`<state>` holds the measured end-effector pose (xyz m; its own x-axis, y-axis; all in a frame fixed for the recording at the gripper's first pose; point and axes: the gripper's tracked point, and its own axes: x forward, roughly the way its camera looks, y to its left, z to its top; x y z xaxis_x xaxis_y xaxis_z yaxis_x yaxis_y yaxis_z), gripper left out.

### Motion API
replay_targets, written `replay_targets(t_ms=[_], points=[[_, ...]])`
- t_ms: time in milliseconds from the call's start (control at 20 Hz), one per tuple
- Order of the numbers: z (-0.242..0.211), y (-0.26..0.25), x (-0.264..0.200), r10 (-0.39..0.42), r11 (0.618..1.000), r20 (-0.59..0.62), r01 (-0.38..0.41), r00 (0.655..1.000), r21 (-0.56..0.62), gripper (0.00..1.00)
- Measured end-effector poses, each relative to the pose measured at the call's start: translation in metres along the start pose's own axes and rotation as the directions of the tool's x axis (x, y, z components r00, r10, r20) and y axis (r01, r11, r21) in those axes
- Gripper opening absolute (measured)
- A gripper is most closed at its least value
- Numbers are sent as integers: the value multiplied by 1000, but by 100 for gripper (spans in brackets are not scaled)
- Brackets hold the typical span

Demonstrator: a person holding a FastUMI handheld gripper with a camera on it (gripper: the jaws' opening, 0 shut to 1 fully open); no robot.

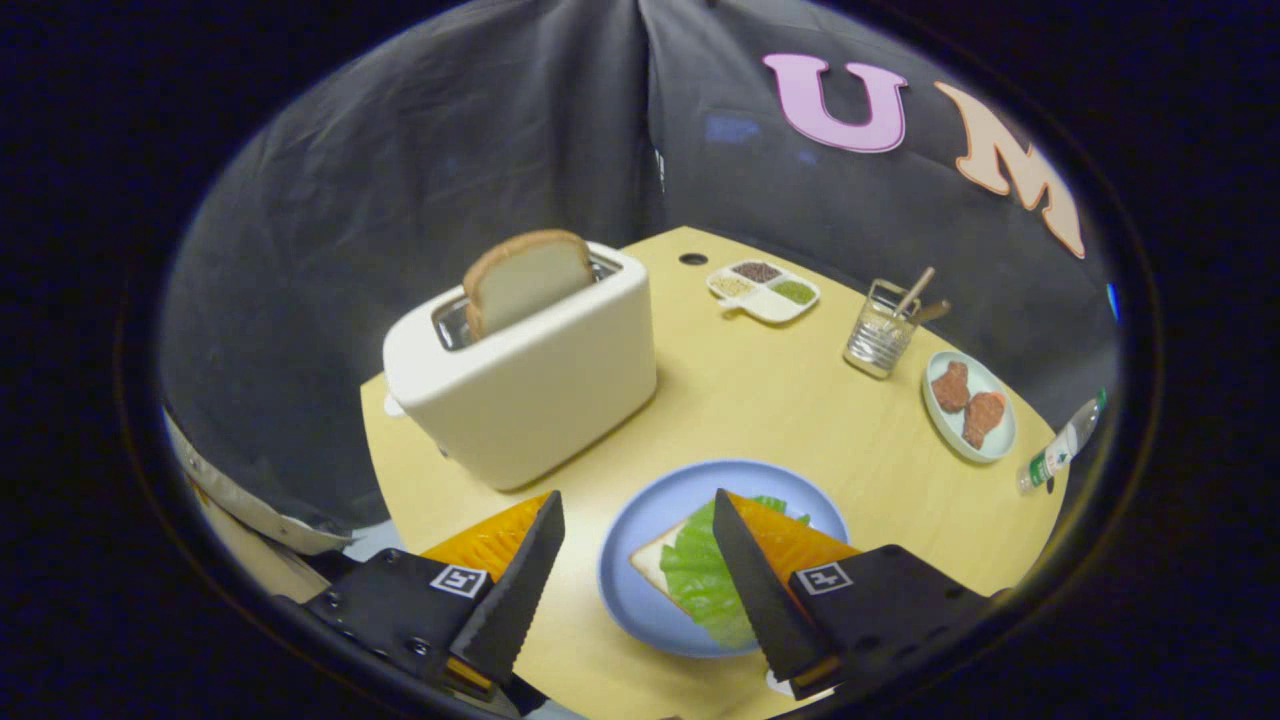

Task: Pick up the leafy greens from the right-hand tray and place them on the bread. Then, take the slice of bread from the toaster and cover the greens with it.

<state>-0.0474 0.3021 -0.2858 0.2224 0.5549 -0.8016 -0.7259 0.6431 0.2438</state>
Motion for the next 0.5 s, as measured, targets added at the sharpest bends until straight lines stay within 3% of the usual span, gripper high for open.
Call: replay_targets(t_ms=[500], points=[[111, 51, 3, 72, 996, 117, -78, 991, 47, 96]])
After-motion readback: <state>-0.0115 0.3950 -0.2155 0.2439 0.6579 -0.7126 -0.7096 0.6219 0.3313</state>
